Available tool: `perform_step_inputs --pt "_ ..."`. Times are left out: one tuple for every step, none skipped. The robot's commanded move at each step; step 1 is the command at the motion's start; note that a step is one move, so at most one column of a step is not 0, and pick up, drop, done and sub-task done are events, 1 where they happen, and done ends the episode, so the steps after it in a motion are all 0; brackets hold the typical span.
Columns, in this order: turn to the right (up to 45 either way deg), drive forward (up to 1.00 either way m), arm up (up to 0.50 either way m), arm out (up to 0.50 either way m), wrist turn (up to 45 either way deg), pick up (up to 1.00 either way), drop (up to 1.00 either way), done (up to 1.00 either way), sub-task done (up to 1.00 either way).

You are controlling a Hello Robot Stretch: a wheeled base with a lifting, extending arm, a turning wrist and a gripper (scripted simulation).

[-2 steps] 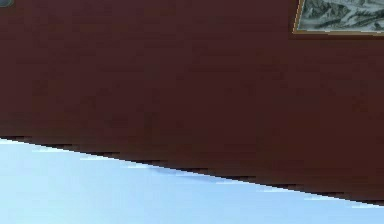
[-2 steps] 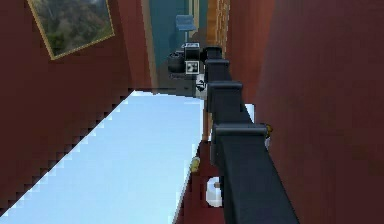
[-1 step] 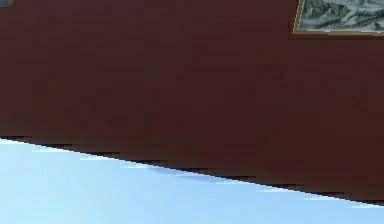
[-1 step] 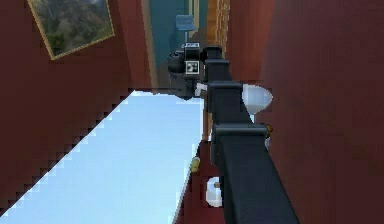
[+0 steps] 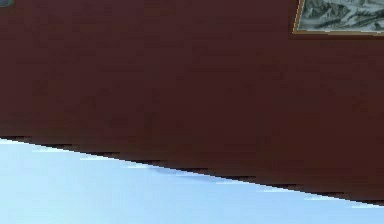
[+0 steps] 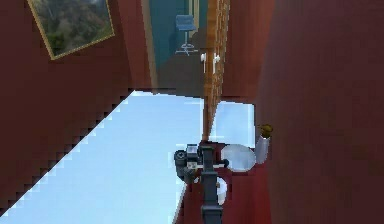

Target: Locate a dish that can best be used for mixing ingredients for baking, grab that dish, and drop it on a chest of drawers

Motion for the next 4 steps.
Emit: perform_step_inputs --pt "0.0 0.0 -0.32 0.0 0.0 0.0 0.0 0.0 0.0" --pt "0.0 0.0 0.0 0.0 0.0 0.0 1.0 0.0 0.0" --pt "0.0 0.0 0.1 0.0 0.0 0.0 0.0 0.0 0.0" --pt "0.0 0.0 0.0 -0.08 0.0 0.0 0.0 0.0 0.0"
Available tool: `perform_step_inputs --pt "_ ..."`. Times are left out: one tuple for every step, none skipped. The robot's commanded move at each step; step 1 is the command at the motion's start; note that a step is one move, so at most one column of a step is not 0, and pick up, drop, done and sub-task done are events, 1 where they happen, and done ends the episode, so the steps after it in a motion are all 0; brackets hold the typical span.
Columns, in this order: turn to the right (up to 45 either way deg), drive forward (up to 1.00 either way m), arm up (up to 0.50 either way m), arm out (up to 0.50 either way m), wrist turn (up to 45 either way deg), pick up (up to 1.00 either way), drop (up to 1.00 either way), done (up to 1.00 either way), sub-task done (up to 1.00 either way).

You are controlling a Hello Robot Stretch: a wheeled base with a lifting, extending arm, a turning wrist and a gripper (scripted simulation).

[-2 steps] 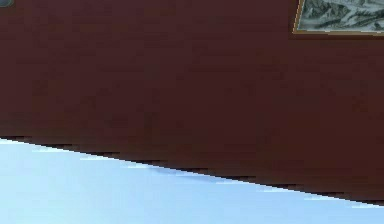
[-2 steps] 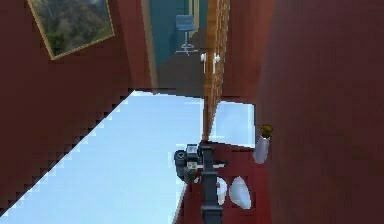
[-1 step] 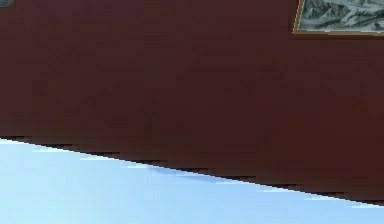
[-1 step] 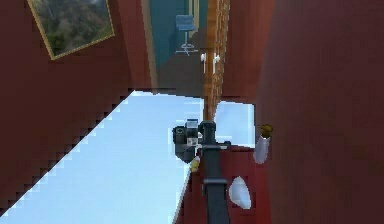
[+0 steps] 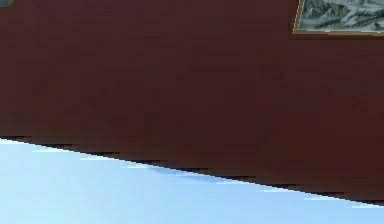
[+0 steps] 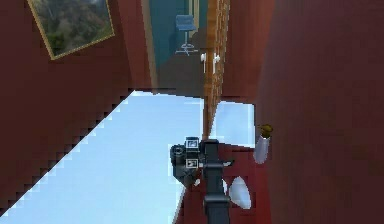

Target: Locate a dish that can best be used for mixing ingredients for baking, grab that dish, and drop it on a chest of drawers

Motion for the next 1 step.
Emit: perform_step_inputs --pt "0.0 0.0 0.0 0.0 0.0 0.0 0.0 1.0 0.0"
